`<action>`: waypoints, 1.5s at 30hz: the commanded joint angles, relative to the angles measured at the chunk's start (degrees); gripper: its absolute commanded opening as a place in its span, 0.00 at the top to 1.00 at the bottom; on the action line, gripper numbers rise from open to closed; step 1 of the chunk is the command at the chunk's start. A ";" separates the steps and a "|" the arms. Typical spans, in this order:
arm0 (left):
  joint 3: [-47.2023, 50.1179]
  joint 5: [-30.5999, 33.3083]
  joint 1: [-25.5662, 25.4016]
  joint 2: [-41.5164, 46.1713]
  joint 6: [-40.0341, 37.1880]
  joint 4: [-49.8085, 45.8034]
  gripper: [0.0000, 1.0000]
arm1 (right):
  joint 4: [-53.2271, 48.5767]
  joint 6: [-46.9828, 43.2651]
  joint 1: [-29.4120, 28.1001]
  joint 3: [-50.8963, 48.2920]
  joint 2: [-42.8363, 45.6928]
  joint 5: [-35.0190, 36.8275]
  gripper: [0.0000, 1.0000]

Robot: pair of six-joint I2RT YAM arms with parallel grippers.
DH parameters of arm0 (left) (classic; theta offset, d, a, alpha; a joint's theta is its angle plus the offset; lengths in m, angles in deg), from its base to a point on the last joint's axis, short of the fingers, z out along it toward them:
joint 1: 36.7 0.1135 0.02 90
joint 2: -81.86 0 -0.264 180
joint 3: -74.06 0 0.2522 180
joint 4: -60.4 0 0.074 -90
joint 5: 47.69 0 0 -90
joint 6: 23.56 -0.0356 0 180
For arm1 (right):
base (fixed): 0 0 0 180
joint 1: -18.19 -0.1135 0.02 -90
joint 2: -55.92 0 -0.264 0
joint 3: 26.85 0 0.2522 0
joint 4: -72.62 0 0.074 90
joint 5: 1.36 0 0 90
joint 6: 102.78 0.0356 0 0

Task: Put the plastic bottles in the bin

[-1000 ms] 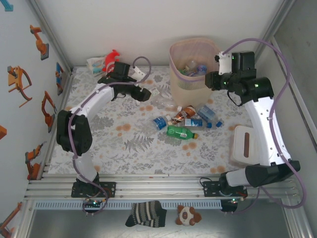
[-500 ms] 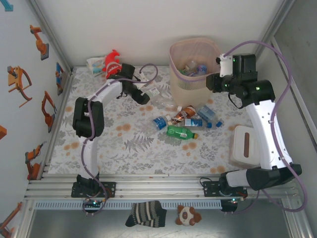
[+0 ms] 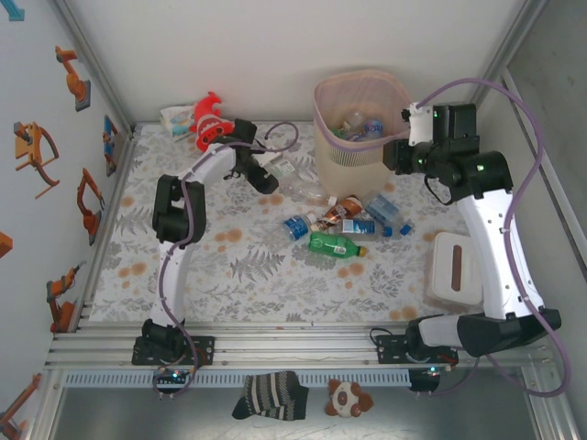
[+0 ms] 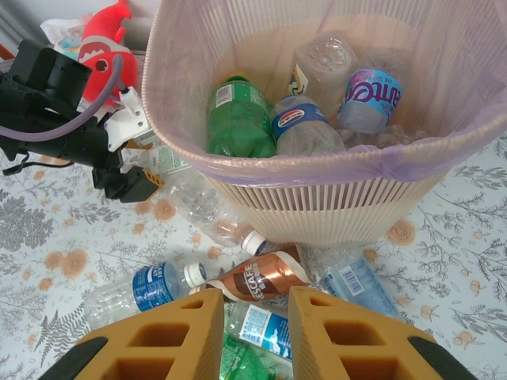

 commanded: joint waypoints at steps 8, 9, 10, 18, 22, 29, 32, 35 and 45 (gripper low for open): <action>-2.32 1.93 -1.45 -1.96 -4.77 -4.96 0.24 | -0.59 0.63 -0.30 -1.35 1.85 1.00 0.73; -2.04 1.86 -1.45 -1.83 -4.62 -4.92 0.24 | -0.50 0.66 -0.33 -1.42 1.82 0.98 0.73; -1.73 1.85 -1.45 -1.62 -4.68 -4.92 0.26 | -0.35 0.73 -0.36 -1.52 1.85 0.91 0.73; 4.28 0.53 -0.32 4.89 -2.67 -1.99 0.32 | 1.55 2.23 -0.36 -2.57 2.51 -0.31 0.73; 9.29 -1.19 0.63 10.38 -0.71 2.02 0.34 | 3.37 3.82 -0.36 -3.27 3.18 -1.95 0.73; 16.38 -3.71 1.29 19.13 2.71 6.24 0.34 | 7.86 7.05 -0.36 -5.63 4.58 -5.17 0.73; 19.10 -5.08 1.28 23.40 4.72 7.95 0.35 | 10.75 9.03 -0.32 -6.79 4.95 -7.58 0.73; 22.06 -7.22 1.28 28.00 7.54 10.51 0.35 | 14.76 12.01 -0.40 -8.33 4.85 -11.04 0.72; 29.00 -16.41 -1.85 38.75 14.61 16.35 0.36 | 20.44 16.17 -2.16 -7.27 0.64 -17.57 0.62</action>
